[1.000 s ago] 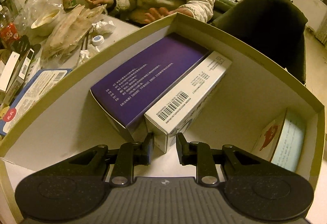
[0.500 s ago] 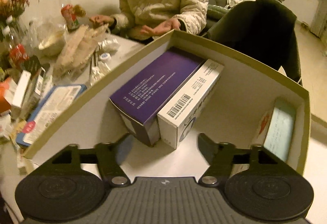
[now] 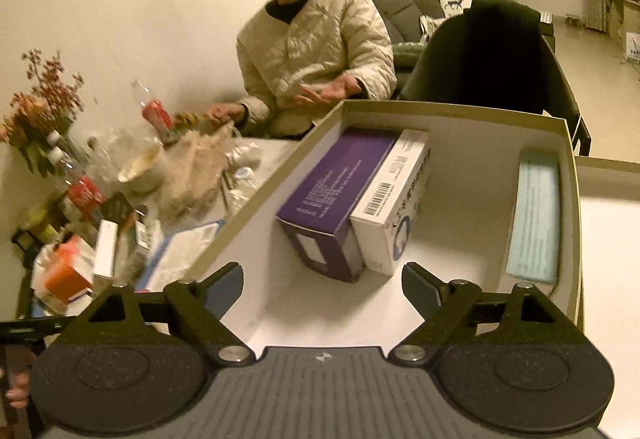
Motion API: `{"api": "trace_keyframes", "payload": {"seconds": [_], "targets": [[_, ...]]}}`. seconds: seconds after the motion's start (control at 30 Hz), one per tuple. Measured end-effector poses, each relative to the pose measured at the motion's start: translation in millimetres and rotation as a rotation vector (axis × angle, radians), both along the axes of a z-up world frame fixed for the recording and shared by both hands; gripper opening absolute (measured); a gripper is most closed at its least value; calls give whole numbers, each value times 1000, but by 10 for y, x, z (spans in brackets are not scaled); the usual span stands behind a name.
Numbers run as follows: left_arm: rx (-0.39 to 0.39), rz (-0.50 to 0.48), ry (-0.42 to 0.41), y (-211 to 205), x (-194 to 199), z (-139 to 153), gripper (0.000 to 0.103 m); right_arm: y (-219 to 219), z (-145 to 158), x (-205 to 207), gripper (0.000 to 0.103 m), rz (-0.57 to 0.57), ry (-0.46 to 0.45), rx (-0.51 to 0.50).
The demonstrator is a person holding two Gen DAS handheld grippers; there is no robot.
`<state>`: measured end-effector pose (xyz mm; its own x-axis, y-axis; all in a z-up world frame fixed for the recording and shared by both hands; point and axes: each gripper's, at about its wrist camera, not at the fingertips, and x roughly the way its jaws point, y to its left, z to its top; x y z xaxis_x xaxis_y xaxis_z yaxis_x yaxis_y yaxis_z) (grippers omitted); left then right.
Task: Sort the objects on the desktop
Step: 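Reach the left gripper into the medicine pile and grasp the green-and-white box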
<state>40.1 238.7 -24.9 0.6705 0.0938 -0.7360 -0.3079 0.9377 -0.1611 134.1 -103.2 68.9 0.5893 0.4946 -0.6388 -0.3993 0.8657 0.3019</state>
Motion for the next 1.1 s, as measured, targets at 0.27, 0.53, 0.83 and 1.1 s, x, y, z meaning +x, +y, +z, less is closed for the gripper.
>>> {"api": "trace_keyframes", "payload": {"seconds": [0.27, 0.53, 0.83, 1.1], "targets": [[284, -38, 31, -217, 274, -74, 103, -109, 72, -312, 93, -17, -53, 68], [568, -70, 61, -513, 427, -213, 103, -108, -12, -674, 95, -17, -96, 145], [676, -90, 56, -663, 565, -238, 97, -111, -171, -855, 96, -51, -107, 197], [656, -121, 89, -714, 775, -287, 84, -96, -204, -941, 96, -46, -113, 243]]}}
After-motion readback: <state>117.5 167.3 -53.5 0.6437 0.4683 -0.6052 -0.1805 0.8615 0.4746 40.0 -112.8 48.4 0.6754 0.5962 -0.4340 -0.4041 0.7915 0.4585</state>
